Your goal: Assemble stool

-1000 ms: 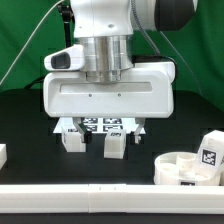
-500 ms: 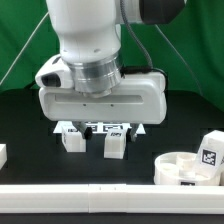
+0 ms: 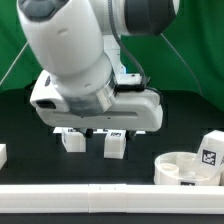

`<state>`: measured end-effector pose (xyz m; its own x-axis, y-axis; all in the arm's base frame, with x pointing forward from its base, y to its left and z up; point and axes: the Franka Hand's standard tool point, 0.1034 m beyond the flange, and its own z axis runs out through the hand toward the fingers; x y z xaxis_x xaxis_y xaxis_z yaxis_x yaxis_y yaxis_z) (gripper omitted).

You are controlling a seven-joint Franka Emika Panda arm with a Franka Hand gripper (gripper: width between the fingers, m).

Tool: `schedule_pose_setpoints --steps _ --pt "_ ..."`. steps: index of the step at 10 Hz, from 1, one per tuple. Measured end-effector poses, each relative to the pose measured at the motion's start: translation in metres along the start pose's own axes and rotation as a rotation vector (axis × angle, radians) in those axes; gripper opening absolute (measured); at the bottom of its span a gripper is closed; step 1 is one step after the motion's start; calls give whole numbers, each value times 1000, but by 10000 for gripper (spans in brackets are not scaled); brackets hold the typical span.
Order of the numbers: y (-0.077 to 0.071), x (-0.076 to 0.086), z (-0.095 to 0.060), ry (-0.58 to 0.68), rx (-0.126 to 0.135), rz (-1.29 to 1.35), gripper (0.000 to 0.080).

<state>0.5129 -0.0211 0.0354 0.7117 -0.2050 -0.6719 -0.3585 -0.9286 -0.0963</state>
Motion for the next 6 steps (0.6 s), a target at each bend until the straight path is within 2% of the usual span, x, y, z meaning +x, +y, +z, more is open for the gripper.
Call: schedule_pose_setpoints --steps 3,4,6 --pt "8 2 4 -193 7 -16 649" --pt "8 5 5 -207 5 -16 649" --pt "0 8 5 -185 2 -37 649"
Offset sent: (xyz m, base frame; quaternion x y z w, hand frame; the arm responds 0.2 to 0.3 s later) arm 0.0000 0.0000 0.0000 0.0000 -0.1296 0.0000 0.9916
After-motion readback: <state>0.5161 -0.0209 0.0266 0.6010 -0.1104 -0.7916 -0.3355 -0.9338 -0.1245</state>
